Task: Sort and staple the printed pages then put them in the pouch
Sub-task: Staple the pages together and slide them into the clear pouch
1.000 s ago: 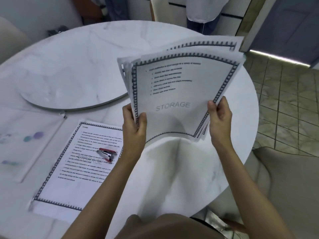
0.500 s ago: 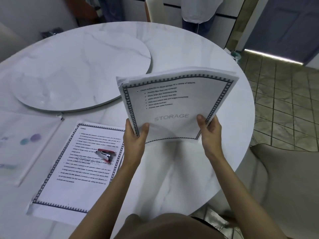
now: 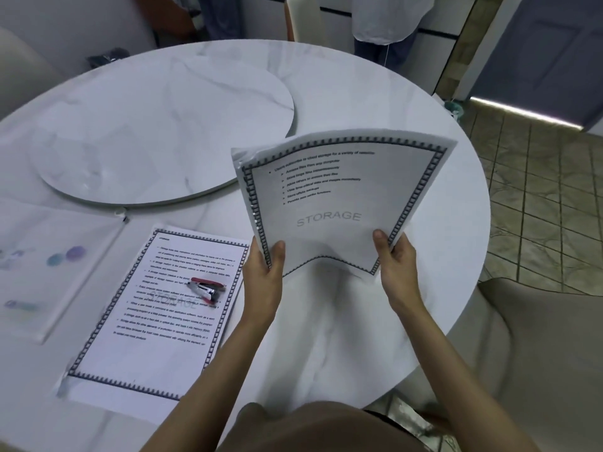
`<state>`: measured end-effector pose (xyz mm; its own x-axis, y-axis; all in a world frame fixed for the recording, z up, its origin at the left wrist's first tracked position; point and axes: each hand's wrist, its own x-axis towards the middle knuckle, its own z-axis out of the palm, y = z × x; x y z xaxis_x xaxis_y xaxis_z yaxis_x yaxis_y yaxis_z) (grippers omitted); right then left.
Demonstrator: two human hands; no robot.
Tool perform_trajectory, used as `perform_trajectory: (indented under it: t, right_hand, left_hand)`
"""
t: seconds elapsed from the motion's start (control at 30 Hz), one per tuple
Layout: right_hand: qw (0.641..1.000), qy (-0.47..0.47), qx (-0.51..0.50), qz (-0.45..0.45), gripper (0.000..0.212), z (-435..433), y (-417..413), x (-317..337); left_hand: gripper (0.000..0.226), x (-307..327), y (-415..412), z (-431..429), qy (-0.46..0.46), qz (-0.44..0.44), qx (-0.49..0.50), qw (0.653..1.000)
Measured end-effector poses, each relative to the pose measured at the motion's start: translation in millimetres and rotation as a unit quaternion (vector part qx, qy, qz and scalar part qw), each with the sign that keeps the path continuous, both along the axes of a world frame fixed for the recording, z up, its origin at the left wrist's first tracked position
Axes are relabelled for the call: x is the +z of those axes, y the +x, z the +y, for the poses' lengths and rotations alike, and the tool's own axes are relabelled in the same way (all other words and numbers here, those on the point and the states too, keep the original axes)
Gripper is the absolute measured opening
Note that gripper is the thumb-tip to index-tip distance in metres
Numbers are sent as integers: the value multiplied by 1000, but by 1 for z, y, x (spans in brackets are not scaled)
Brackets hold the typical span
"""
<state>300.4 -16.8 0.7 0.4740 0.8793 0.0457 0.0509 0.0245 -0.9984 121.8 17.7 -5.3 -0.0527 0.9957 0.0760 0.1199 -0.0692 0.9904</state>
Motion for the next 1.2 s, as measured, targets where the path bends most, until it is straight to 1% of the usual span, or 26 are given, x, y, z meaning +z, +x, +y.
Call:
perform_trajectory:
  t: [0.2, 0.33, 0.43, 0.57, 0.67, 0.77, 0.83, 0.93, 1.07, 1.2]
  right_hand:
    - [1000, 8, -12, -26, 18, 9, -4, 11]
    - [1000, 10, -12, -27, 13, 14, -17, 19]
    - [999, 9, -8, -30, 16, 16, -33, 25]
    - [999, -7, 30, -25, 10, 21, -63, 31]
    - [998, -18, 58, -25, 13, 24, -90, 28]
    - [996, -30, 81, -22, 10, 26, -120, 23]
    - [994, -39, 96, -24, 11, 28, -140, 20]
    - [993, -56, 102, -33, 14, 27, -170, 17]
    - [989, -91, 112, -32, 12, 24, -199, 9]
    - [986, -138, 91, -29, 13, 16, -226, -4]
  left_hand:
    - [22, 6, -10, 8, 1, -6, 3, 1000]
    - [18, 22, -27, 11, 21, -16, 8, 1000]
    - [15, 36, -46, 17, 50, -15, 26, 998]
    - [15, 55, -80, 24, 76, -25, 53, 995]
    - [15, 62, -110, 31, 88, -35, 74, 993]
    - [12, 68, -145, 39, 103, -27, 100, 989]
    - [11, 74, -167, 43, 114, -26, 104, 988]
    - [16, 80, -196, 50, 126, -27, 110, 986]
    - [17, 77, -227, 66, 110, -15, 109, 988]
    - [7, 62, -254, 87, 77, 5, 100, 992]
